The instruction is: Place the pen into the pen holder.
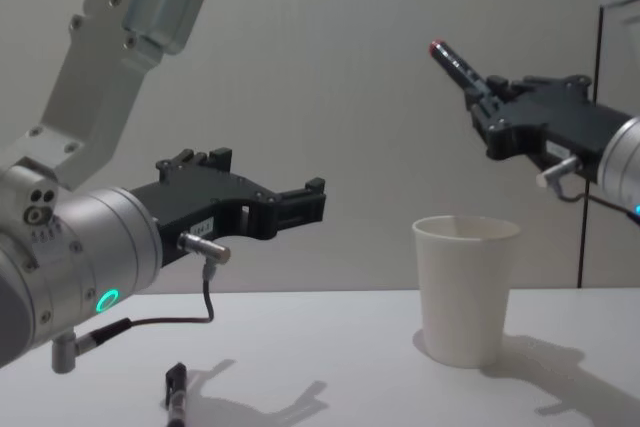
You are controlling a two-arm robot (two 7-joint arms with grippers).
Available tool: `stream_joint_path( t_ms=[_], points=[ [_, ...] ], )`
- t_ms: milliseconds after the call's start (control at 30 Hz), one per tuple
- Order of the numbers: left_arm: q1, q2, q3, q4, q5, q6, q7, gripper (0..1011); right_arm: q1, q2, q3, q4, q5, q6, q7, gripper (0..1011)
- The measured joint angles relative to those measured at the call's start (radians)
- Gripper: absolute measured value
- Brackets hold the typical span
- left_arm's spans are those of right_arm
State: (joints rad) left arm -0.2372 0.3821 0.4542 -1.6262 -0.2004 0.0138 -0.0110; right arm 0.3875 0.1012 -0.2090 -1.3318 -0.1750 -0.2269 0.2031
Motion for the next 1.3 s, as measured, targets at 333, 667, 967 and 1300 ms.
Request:
stream_joint_path(
  t_ms=[333, 667, 967, 1300],
  points=[
    [0.0, 0.0, 0.0, 0.0, 0.0, 0.0, 0.0, 1001, 0.027, -0.012, -0.008, 0.077, 0.013, -0.074, 0.021, 183],
    [0.0, 0.0, 0.0, 0.0, 0.0, 0.0, 0.0, 1001, 0.038, -0.019, -0.011, 0.139, 0.062, -0.161, 0.032, 183],
    [0.0, 0.0, 0.0, 0.0, 0.0, 0.0, 0.0, 1001, 0.04, -0.021, -0.01, 0.176, 0.104, -0.203, 0.038, 183],
    [0.0, 0.0, 0.0, 0.0, 0.0, 0.0, 0.0, 1001, 0.049, -0.025, -0.01, 0.217, 0.137, -0.232, 0.051, 183]
  ],
)
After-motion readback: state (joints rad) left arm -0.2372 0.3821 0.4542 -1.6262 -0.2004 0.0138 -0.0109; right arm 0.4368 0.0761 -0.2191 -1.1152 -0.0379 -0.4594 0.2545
